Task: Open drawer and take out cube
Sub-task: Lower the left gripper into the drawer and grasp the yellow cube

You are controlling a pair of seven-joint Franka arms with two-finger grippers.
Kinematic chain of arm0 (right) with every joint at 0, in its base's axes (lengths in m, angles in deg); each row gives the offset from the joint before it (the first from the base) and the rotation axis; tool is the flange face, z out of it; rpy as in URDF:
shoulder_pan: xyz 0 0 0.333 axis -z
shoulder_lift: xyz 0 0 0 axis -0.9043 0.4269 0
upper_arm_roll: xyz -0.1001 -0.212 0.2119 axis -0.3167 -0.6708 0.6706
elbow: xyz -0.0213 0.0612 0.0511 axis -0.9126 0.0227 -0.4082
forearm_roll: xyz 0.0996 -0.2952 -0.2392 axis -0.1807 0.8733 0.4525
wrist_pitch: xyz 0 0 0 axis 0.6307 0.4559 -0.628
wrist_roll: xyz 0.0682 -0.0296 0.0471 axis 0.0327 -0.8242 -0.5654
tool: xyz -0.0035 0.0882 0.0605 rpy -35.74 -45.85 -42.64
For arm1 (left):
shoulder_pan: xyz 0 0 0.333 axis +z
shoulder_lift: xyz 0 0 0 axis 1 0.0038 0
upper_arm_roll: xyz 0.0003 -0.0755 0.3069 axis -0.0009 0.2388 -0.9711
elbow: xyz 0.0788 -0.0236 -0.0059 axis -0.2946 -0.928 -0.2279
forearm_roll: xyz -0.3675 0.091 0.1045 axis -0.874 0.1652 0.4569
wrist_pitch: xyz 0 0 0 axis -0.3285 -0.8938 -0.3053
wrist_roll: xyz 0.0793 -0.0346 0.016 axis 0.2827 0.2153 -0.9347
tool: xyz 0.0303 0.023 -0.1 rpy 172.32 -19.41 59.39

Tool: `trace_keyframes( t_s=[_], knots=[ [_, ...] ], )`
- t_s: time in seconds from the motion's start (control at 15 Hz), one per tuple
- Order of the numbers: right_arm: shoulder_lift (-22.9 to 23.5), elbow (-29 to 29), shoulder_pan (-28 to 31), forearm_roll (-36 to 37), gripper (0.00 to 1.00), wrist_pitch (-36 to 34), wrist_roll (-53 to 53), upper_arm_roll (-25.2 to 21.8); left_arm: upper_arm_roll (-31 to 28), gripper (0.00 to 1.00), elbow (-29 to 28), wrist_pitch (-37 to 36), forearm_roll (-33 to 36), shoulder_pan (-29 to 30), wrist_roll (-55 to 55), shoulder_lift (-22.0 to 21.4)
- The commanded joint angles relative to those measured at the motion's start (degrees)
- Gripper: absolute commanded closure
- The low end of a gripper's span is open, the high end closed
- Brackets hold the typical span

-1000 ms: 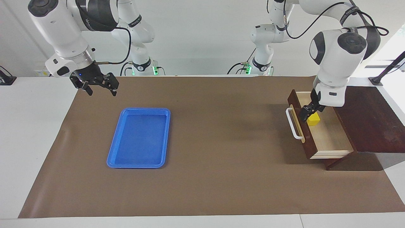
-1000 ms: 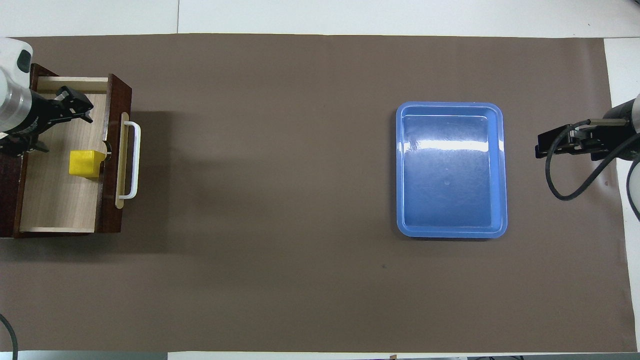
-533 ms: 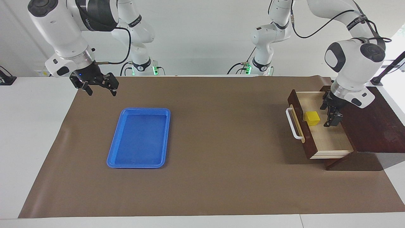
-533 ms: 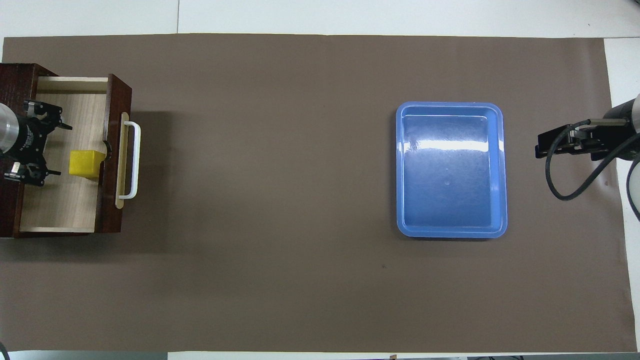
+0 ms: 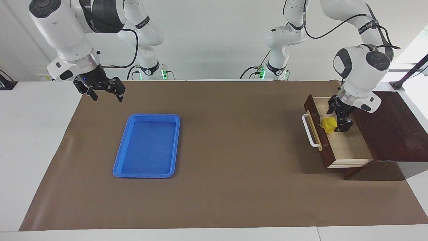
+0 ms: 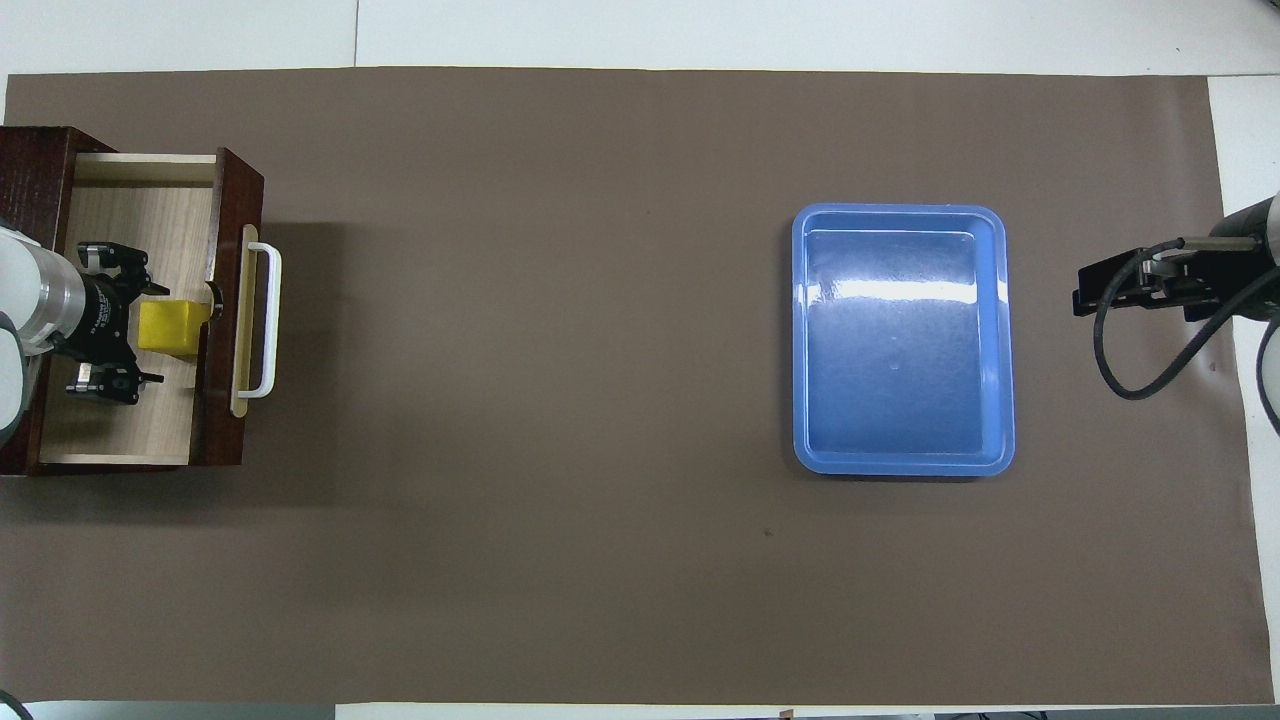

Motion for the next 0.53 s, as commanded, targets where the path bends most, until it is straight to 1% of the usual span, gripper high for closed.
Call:
trace_keyframes(
  t_s=[0.0, 0.07, 0.13, 0.2, 0.27, 0.33, 0.4, 0.47],
  knots=[
    [-0.99, 1.19, 1.71, -1.12, 0.00, -0.16, 1.93, 0.53, -0.24, 0.66, -1.91, 2.78, -0.84, -0.39, -4.82, -1.50],
    [-0.99, 1.19, 1.88, -1.20, 0.00, -0.60, 2.01, 0.53, -0.24, 0.99, -0.86, 2.34, -1.37, -0.48, -5.01, -1.15],
    [-0.99, 1.27, 2.32, -1.20, 0.00, -0.95, 1.93, 0.53, -0.24, 1.00, 1.41, 1.30, -2.07, -0.48, -5.19, -0.63],
    [-0.99, 1.27, 2.33, -1.38, 0.00, -1.04, 1.58, 0.53, 0.02, 1.00, 5.43, -2.11, -2.51, -0.65, -5.27, 1.03],
    [-1.16, 1.88, 2.24, -2.42, 0.00, -1.04, 0.79, 0.53, 0.11, 1.00, 10.69, -7.19, -2.60, -1.44, -5.28, 2.53],
    [-2.12, 3.54, 2.24, -4.09, 0.00, -0.69, -2.09, 0.53, 0.11, 1.00, 16.32, -12.11, -3.47, -2.66, -5.45, 4.11],
    [-3.09, 5.73, 2.06, -5.67, 0.00, -0.17, -6.64, 0.53, -0.06, 1.00, 20.55, -15.99, -4.96, -3.98, -5.97, 4.91],
    [-4.14, 8.11, 1.37, -7.25, 0.00, 0.88, -12.34, 0.62, -0.06, 1.00, 23.20, -18.90, -5.58, -5.91, -8.15, 5.26]
  ],
)
